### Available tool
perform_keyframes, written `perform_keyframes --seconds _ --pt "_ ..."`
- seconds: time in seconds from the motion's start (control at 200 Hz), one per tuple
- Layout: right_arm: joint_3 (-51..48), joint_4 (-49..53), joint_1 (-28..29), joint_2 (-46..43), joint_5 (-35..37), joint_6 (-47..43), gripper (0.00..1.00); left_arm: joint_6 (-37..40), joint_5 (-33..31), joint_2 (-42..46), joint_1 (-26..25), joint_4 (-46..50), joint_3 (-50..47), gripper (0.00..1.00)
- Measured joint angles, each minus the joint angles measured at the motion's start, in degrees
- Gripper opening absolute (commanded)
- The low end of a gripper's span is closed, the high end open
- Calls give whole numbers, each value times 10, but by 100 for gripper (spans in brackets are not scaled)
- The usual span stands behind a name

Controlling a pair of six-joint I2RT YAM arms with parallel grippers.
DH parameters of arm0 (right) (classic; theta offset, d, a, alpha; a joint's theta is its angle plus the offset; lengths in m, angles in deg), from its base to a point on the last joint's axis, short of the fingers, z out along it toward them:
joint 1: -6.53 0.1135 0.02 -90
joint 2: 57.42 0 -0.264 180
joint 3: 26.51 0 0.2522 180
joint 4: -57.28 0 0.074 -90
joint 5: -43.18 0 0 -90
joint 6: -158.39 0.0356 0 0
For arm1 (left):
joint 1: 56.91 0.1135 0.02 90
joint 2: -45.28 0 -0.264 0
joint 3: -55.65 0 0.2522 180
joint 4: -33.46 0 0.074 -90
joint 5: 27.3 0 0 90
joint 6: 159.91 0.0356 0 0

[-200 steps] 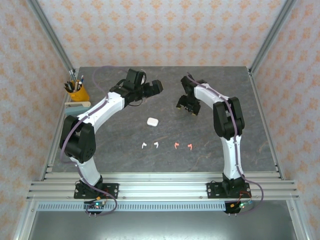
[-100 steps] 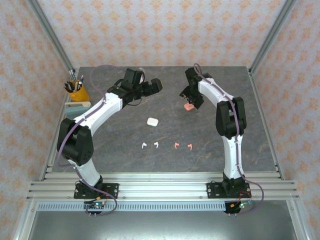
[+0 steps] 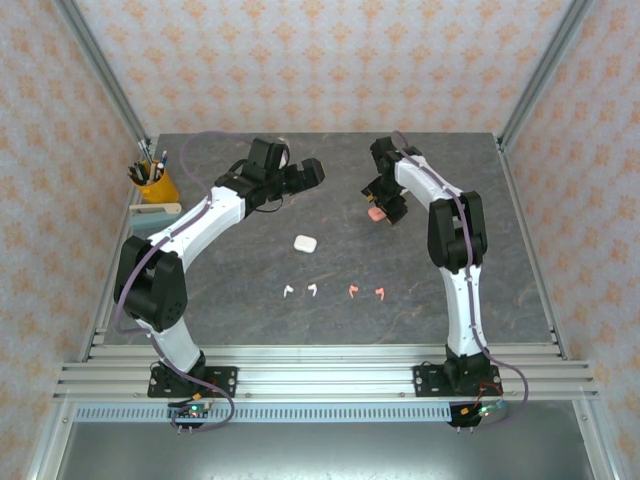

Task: Insert the wireless bluetooth earbuds into the charging case

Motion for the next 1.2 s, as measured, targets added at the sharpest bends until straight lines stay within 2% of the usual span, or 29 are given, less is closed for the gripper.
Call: perform_keyframes --seconds 0.425,0.57,0.716,0.996,1.201 --pt "62 38 0 48 -2 -1 73 0 0 0 0 -6 0 100" --pt "68 46 0 55 -1 -14 64 0 0 0 0 -6 0 100" --pt "68 54 0 56 2 -27 60 0 0 0 0 -6 0 100" --pt "65 59 0 54 3 -60 42 2 0 0 0 -6 0 100" --pt "-15 17 0 7 6 -82 33 5 0 2 0 -5 0 100"
